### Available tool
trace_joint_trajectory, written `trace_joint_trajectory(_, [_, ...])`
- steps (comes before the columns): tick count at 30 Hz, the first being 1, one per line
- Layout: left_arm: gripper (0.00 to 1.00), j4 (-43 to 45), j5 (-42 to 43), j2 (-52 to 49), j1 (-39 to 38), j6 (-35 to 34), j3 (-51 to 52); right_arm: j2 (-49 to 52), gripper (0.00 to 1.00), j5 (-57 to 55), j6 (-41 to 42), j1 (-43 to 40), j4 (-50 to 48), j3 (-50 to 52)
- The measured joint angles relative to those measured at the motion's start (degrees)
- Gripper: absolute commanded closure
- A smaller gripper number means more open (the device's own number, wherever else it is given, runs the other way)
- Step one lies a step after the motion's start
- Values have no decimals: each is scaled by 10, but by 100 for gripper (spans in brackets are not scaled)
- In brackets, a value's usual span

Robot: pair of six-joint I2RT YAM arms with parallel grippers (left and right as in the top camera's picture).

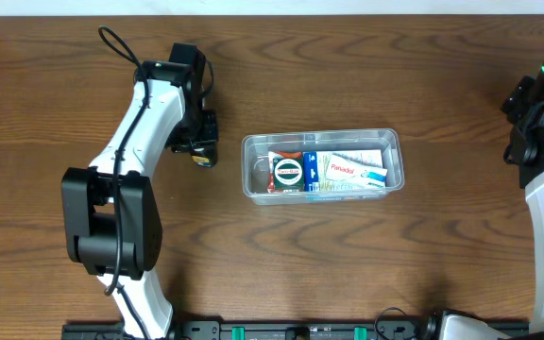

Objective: Pack container
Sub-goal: 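Lift the bottle and carry it over the container's left end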

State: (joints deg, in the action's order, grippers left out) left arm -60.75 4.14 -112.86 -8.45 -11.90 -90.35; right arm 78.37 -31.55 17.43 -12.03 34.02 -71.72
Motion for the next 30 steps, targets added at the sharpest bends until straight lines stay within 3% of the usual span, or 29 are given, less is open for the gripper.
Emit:
trace_joint_trajectory(4, [79,-4,0,2,0,0,-1,0,1,0,0,0,0,0])
trace_joint_trajectory(16, [81,-61,0,1,0,1,-9,0,1,0,0,0,0,0])
trace_joint_trajectory(30, [81,-162,-1,71,-51,1,-135,0,1,0,0,0,0,0])
